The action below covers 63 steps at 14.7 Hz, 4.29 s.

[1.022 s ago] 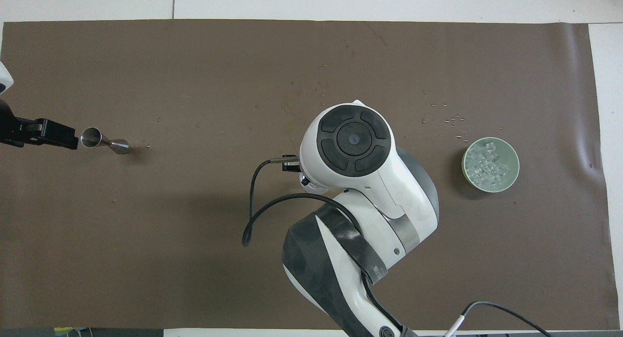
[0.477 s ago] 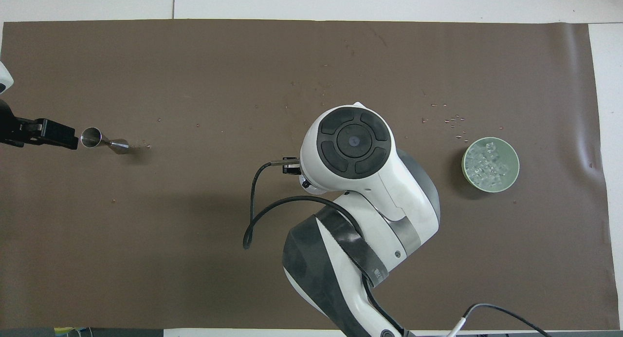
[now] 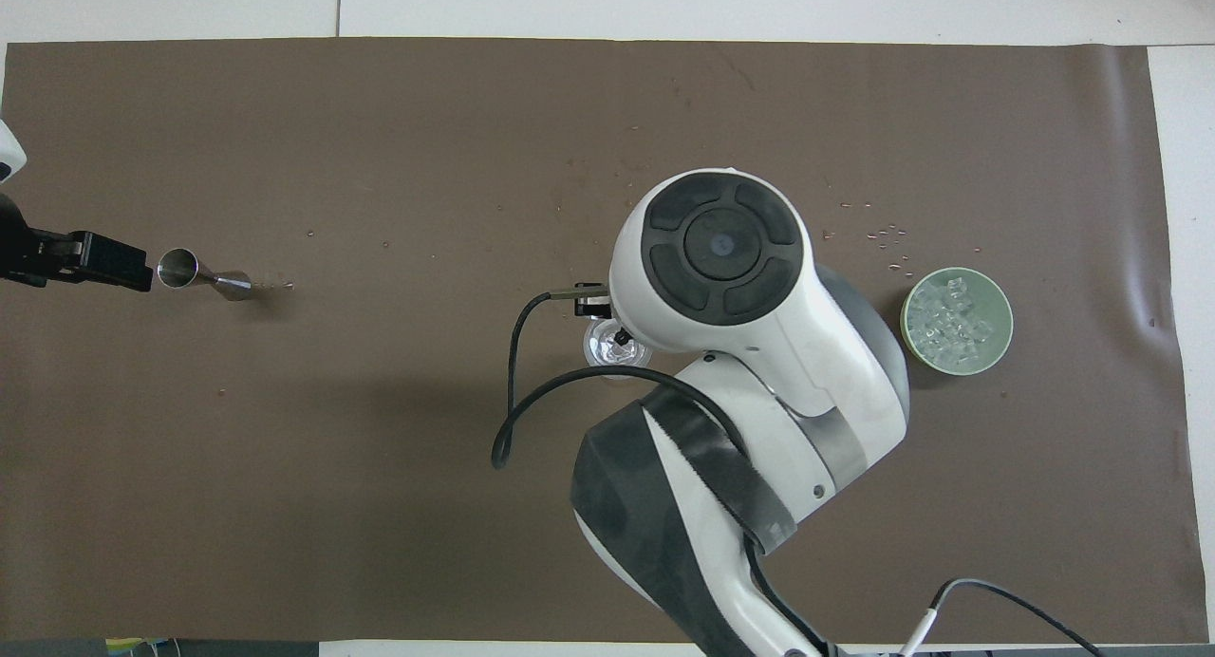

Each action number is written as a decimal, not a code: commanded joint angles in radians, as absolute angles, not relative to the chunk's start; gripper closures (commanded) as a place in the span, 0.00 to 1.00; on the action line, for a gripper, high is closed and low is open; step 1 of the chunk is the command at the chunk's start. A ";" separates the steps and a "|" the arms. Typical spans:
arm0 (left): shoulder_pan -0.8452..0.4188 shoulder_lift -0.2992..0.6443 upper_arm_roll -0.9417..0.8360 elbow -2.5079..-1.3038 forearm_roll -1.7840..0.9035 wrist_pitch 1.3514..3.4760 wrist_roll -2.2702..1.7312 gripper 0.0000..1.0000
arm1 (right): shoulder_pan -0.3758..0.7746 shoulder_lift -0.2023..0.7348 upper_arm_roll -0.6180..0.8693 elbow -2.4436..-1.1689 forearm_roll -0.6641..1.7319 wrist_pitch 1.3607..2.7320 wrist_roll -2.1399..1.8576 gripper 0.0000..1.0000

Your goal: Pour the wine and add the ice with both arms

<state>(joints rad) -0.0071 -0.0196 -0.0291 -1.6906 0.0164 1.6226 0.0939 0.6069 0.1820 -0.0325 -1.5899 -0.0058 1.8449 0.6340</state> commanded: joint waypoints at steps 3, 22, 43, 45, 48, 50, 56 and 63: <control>-0.008 -0.046 -0.028 -1.720 0.037 1.635 0.084 0.00 | 0.421 0.137 -0.029 -1.571 -0.018 1.790 0.528 0.22; -0.008 -0.046 -0.028 -1.720 0.035 1.635 0.086 0.00 | -0.052 -0.118 -0.098 -1.606 0.000 1.397 -0.067 0.00; -0.008 -0.046 -0.028 -1.720 0.037 1.635 0.086 0.00 | -0.080 -0.130 -0.074 -1.681 -0.002 1.493 -0.072 0.00; -0.008 -0.046 -0.028 -1.720 0.037 1.635 0.086 0.00 | -0.081 -0.127 -0.069 -1.681 -0.002 1.503 -0.071 0.00; -0.008 -0.046 -0.028 -1.720 0.037 1.635 0.084 0.00 | -0.083 -0.123 -0.067 -1.683 -0.003 1.508 -0.069 0.00; -0.008 -0.046 -0.028 -1.720 0.037 1.635 0.086 0.00 | -0.083 -0.118 -0.064 -1.684 -0.003 1.523 -0.067 0.00; -0.008 -0.046 -0.028 -1.720 0.037 1.635 0.086 0.00 | -0.084 -0.114 -0.052 -1.671 -0.003 1.510 -0.071 0.00; -0.008 -0.046 -0.028 -1.720 0.037 1.635 0.084 0.00 | -0.086 -0.114 -0.031 -1.667 -0.003 1.505 -0.068 0.00</control>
<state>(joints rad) -0.0071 -0.0197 -0.0291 -1.6906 0.0164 1.6226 0.0938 -0.0596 -0.0988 -0.0662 -1.6590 -0.0093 1.5081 -0.0497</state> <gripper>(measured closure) 0.000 0.000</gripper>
